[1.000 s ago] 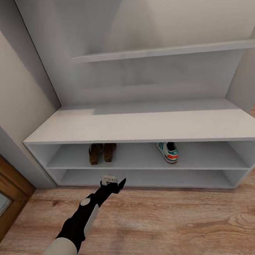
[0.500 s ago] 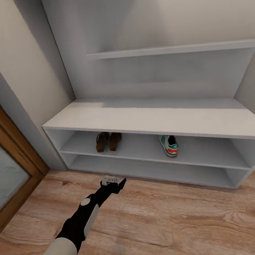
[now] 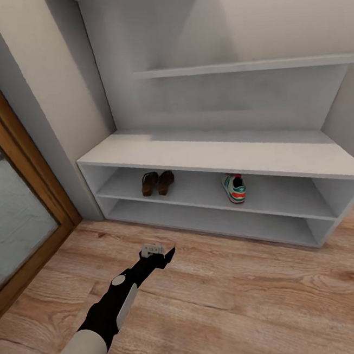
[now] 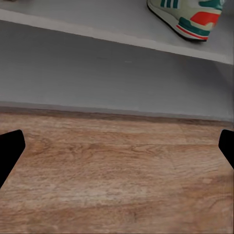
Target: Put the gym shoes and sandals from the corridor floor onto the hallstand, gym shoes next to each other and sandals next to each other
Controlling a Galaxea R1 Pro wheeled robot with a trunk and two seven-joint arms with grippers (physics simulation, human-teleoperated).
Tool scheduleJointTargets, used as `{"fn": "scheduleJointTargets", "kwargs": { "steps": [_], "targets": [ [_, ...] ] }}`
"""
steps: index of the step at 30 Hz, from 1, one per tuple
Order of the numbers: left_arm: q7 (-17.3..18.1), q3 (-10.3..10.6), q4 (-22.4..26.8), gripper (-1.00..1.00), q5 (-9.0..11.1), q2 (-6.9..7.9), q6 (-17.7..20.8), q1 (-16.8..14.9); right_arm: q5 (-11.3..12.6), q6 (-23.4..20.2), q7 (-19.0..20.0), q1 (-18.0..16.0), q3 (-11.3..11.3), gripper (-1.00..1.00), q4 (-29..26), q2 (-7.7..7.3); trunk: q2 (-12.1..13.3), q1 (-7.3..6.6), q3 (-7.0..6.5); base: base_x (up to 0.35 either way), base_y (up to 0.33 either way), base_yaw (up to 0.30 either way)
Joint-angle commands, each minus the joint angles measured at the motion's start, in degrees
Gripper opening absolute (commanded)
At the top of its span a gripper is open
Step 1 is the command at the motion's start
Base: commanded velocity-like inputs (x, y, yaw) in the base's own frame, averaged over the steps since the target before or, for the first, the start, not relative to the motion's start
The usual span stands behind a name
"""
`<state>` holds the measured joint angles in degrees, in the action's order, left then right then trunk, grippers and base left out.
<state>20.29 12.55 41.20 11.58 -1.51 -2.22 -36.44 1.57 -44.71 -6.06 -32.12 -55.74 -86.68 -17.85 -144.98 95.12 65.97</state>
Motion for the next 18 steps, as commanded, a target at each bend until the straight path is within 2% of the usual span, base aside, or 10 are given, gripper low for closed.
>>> {"fn": "scheduleJointTargets", "kwargs": {
  "steps": [1, 12, 18],
  "targets": [
    [0.1, 0.1, -0.1, 1.0, 0.4, 0.02, -0.2, 0.0, 0.2, -0.3, -0.3, 0.0, 0.0, -1.0, -0.1, -0.01, 0.0, -0.04, 0.04, -0.196, 0.197, 0.001],
    [0.1, 0.1, -0.1, 1.0, 0.4, 0.02, -0.1, 0.0, 0.2, -0.3, -0.3, 0.0, 0.0, -1.0, -0.1, -0.03, 0.0, -0.04, 0.04, -0.025, 0.033, 0.0],
    [0.1, 0.1, -0.1, 1.0, 0.4, 0.02, -0.1, 0.0, 0.1, -0.3, -0.4, 0.0, 0.0, -1.0, -0.1, -0.04, 0.0, -0.04, 0.04, -0.177, 0.165, 0.0]
  ]
}}
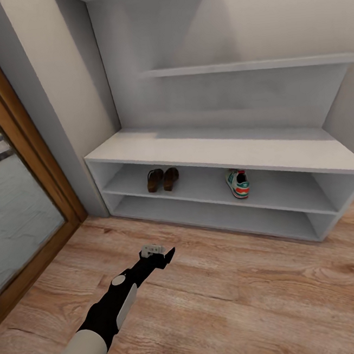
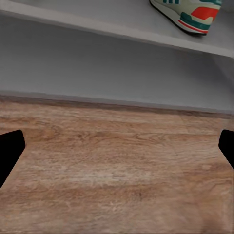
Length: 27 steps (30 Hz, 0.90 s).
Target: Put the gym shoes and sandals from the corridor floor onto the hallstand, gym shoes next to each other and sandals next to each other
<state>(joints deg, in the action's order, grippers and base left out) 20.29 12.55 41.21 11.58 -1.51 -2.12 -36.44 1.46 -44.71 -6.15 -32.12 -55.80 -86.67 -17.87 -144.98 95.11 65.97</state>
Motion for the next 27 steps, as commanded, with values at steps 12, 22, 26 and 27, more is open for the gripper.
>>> {"fn": "scheduleJointTargets", "kwargs": {
  "steps": [12, 22, 26, 27],
  "targets": [
    [0.2, 0.0, -0.1, 1.0, 0.2, 3.42, -0.2, 0.0, 0.4, -0.3, -0.1, 0.0, 26.7, -1.0, 0.4, 12.04, 0.0, -0.04, 0.05, -0.019, 0.017, 0.0],
    [5.6, 0.1, -1.5, 1.0, 0.0, 4.62, -0.5, 0.0, 0.9, -1.7, 0.1, -0.2, 42.5, -1.0, 4.8, 12.21, 0.0, -0.04, 0.05, 0.0, 0.0, 0.0],
    [8.5, 0.1, -1.6, 1.0, -0.1, 4.75, -0.6, 0.0, 1.1, -2.5, 0.1, -0.3, 43.3, -1.0, 9.3, 12.16, 0.0, -0.04, 0.05, 0.0, 0.0, 0.0],
    [8.7, 0.1, -1.6, 1.0, -0.1, 4.75, -0.6, 0.0, 1.1, -2.6, 0.1, -0.3, 43.4, -1.0, 9.6, 12.16, 0.0, -0.04, 0.05, 0.0, 0.0, 0.0]
  ]
}}
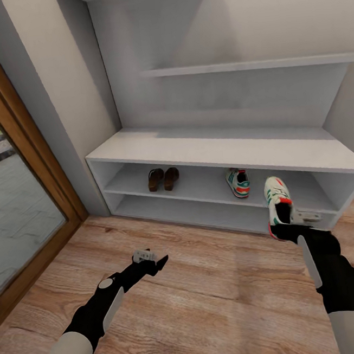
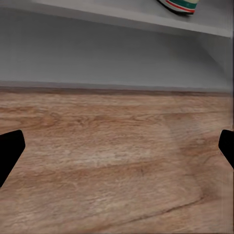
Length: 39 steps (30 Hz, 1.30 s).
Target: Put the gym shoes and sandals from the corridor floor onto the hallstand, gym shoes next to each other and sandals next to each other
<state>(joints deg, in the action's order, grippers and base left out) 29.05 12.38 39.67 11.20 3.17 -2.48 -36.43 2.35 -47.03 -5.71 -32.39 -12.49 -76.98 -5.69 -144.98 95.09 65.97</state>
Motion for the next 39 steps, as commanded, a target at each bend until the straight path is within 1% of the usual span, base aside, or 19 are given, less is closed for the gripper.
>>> {"fn": "scheduleJointTargets", "kwargs": {
  "steps": [1, 3, 4, 10, 13, 17, 19, 27, 31, 35, 39],
  "targets": [
    [0.1, 0.3, -0.1, 1.0, 0.3, 0.08, -0.2, 0.0, 0.2, -0.3, -0.3, 0.0, 0.1, -1.0, 0.5, -0.02, 0.0, -0.01, 0.05, 0.0, 0.0, 0.0],
    [0.2, 0.3, -0.1, 1.0, 0.3, 0.08, -0.2, 0.0, 0.2, -0.3, -0.3, 0.0, 0.1, -1.0, 3.0, -0.02, 0.0, -0.01, 0.05, 0.0, 0.0, 0.0],
    [0.3, 0.3, -0.1, 1.0, 0.3, 0.08, -0.2, 0.0, 0.2, -0.3, -0.3, 0.0, 0.2, -1.0, 6.4, -0.02, 0.0, -0.01, 0.05, 0.0, 0.0, 0.0],
    [0.4, 0.3, -0.1, 1.0, 0.2, 0.08, -0.3, 0.0, 0.2, -0.3, -0.3, 0.0, 0.2, -1.0, 14.0, -0.11, 0.0, -0.01, 0.05, 0.0, 0.0, 0.0],
    [0.5, 0.4, -0.1, 1.0, 0.2, 0.08, -0.3, 0.0, 0.2, -0.3, -0.3, 0.0, 0.2, -1.0, 19.6, -0.12, 0.0, -0.01, 0.05, 0.0, 0.0, 0.0],
    [0.6, 0.5, -0.1, 1.0, 0.2, 0.08, -0.5, 0.0, 0.1, -0.3, -0.3, 0.0, 0.2, -1.0, 22.2, -0.12, 0.0, -0.01, 0.05, 0.0, 0.0, 0.0],
    [0.6, 0.5, -0.2, 1.0, 0.1, 0.07, -0.9, 0.0, -0.3, -0.3, -0.3, 0.0, 0.2, -1.0, 23.1, -0.12, 0.0, -0.01, 0.05, 0.0, 0.0, 0.0],
    [0.6, 0.5, -0.3, 1.0, 0.1, 0.01, -1.0, 0.0, -0.7, -0.4, -0.5, -0.3, 0.2, -1.0, 23.1, -0.11, 0.0, -0.01, 0.05, 0.0, 0.0, 0.0],
    [0.6, 0.5, -1.6, 1.0, 0.1, 0.0, -1.0, 0.0, -0.7, -0.4, -0.6, -0.3, 0.2, -1.0, 22.3, -0.18, 0.0, -0.01, 0.05, 0.0, 0.0, 0.0],
    [0.6, 0.5, -1.8, 1.0, 0.1, -0.01, -1.0, 0.0, -0.7, -1.2, -0.7, -0.4, 0.2, -1.0, 18.4, -0.19, 0.0, -0.01, 0.05, 0.0, 0.0, 0.0],
    [0.6, 0.5, -1.9, 1.0, 0.1, -0.04, -1.0, 0.0, -0.7, -4.5, -0.7, -0.4, 0.2, -1.0, 13.9, -0.18, 0.0, -0.01, 0.05, 0.0, 0.0, 0.0]
  ]
}}
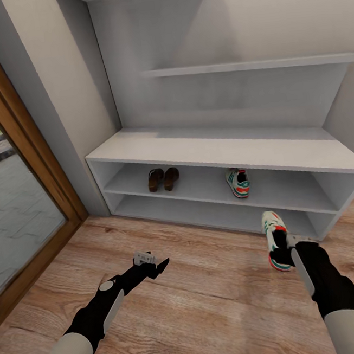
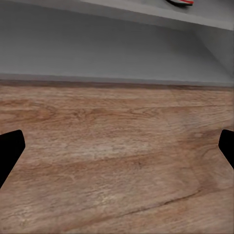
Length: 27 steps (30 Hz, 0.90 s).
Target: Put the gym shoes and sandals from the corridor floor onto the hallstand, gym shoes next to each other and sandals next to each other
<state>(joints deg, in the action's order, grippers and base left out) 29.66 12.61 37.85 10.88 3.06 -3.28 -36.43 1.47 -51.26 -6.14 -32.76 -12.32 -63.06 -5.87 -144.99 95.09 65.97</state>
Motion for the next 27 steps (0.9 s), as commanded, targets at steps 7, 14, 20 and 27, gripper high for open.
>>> {"fn": "scheduleJointTargets", "kwargs": {
  "steps": [7, 14, 20, 27],
  "targets": [
    [0.0, 0.4, -0.1, 1.0, 0.4, 0.02, -0.2, 0.0, 0.2, -3.4, -0.3, 0.0, 0.0, -1.0, -4.6, 0.08, 0.0, -0.01, 0.05, 0.0, 0.0, 0.0],
    [0.0, 0.7, -0.1, 1.0, 0.4, 0.02, -0.2, 0.0, 0.2, -3.6, -0.3, 0.0, 0.0, -1.0, -5.5, 0.03, 0.0, -0.01, 0.05, 0.0, 0.0, 0.0],
    [0.0, 1.2, -0.1, 1.0, 0.4, 0.02, -0.2, 0.0, 0.2, -3.6, -0.4, -0.2, 0.0, -1.0, -7.3, 0.0, 0.0, -0.01, 0.05, 0.0, 0.0, 0.0],
    [0.0, 1.3, -0.1, 1.0, 0.4, 0.02, -0.2, 0.0, 0.2, -3.7, -0.4, -0.3, -0.1, -1.0, -10.6, 0.02, 0.0, -0.01, 0.05, 0.0, 0.0, 0.0]
  ]
}}
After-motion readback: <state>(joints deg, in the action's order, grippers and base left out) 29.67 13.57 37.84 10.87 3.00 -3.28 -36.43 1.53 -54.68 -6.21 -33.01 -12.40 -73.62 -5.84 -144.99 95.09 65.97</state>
